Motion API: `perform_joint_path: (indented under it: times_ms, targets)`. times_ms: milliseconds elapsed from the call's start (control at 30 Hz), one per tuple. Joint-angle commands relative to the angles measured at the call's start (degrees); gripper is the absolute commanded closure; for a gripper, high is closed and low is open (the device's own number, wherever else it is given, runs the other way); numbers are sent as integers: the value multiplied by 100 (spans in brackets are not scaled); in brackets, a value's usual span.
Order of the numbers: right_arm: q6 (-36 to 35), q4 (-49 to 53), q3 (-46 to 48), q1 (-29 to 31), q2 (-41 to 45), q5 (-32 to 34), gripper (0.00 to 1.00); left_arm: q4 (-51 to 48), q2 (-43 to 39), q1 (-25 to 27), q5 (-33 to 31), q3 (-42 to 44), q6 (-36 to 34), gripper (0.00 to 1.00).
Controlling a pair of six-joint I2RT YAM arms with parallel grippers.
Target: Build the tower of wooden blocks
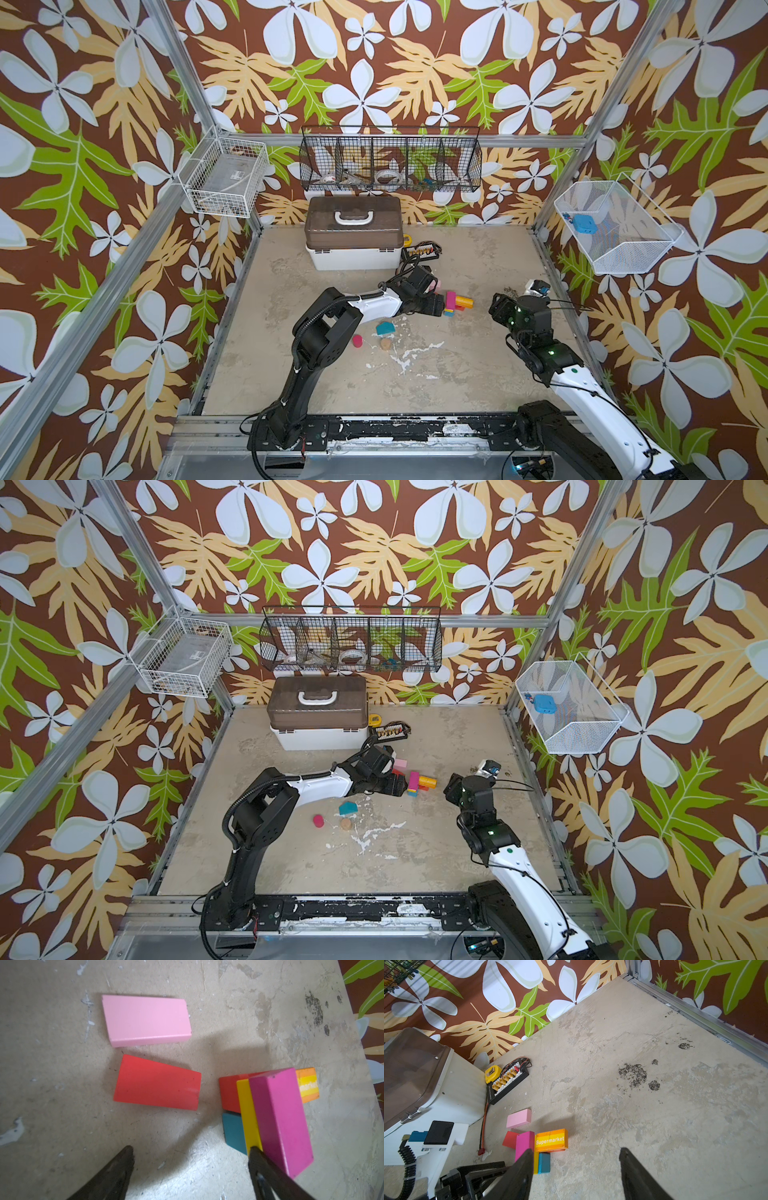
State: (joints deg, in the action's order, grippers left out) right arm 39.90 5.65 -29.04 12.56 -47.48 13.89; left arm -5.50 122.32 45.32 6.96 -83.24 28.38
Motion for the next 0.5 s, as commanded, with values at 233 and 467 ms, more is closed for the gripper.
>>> perform_joint_path:
  times_ms: [233, 467]
  targets:
    - [-8, -55, 2, 1, -15, -18, 34, -126, -1, -2, 169, 19, 62, 12]
    - [-6, -64, 1, 2, -27, -44, 34, -126, 0, -3, 164, 24, 63, 12]
